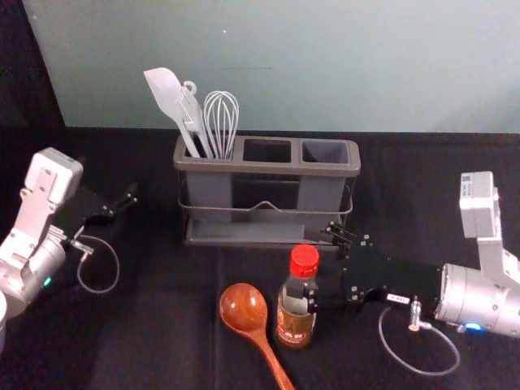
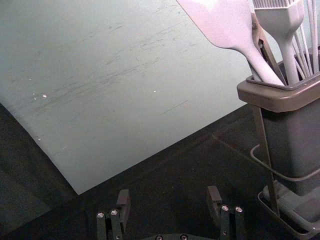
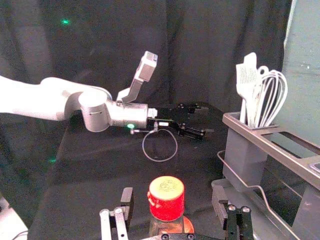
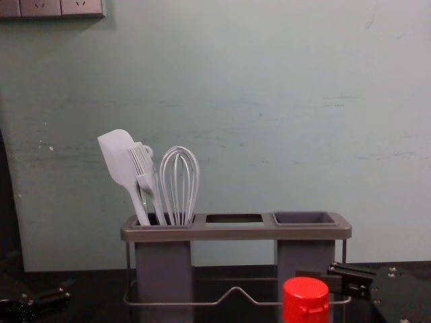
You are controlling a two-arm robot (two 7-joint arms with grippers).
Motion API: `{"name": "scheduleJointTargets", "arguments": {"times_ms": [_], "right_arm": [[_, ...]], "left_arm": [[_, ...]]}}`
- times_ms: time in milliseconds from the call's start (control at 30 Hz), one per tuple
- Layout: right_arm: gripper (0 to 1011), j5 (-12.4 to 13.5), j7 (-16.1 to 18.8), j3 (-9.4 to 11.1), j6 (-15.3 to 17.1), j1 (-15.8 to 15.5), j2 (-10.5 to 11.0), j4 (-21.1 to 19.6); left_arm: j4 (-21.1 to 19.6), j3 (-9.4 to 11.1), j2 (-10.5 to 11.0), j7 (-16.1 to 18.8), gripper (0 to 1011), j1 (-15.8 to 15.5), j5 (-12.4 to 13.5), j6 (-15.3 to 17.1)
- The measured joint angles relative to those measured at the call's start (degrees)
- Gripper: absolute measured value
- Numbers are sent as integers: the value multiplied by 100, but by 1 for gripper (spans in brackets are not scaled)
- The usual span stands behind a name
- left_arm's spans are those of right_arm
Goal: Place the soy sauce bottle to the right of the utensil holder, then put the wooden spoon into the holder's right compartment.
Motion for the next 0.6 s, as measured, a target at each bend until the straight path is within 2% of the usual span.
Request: {"name": "scheduleJointTargets", "arguments": {"times_ms": [233, 433, 600], "right_arm": [[997, -5, 0, 7, -5, -4, 1, -5], [889, -5, -1, 10, -9, -7, 3, -9], [735, -5, -1, 13, -9, -9, 5, -12]], "left_arm": [[0, 0, 0, 0, 1005, 0, 0, 0], [0, 0, 0, 0, 1005, 0, 0, 0], [0, 0, 0, 0, 1005, 0, 0, 0]]}}
